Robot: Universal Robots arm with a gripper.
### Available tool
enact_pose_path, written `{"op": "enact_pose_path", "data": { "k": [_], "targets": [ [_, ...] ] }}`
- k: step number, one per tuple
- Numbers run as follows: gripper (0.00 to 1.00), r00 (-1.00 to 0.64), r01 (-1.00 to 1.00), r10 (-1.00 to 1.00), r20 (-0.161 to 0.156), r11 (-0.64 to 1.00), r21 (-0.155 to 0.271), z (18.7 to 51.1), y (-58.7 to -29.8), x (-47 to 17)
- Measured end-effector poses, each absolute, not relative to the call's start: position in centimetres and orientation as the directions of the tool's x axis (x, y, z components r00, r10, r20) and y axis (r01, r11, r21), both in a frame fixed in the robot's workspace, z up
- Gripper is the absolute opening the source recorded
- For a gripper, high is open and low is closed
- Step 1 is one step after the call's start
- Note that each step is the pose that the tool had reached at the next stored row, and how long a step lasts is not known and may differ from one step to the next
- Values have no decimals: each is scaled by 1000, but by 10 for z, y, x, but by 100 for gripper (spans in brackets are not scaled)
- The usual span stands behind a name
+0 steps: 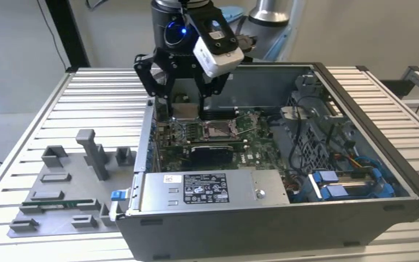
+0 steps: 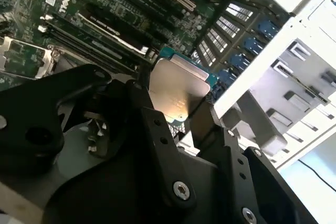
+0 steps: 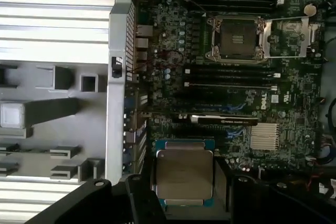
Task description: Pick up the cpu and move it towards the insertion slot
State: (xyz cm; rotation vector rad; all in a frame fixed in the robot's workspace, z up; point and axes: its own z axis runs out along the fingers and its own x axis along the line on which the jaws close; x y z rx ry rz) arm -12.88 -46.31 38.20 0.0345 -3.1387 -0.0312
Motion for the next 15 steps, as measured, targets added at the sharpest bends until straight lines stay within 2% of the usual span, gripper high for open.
{"op": "enact_pose_path", "data": {
  "k": [15],
  "targets": [
    [0,-1000,-22,-22,2,1000,20,381,-463,-61]
  ]
}}
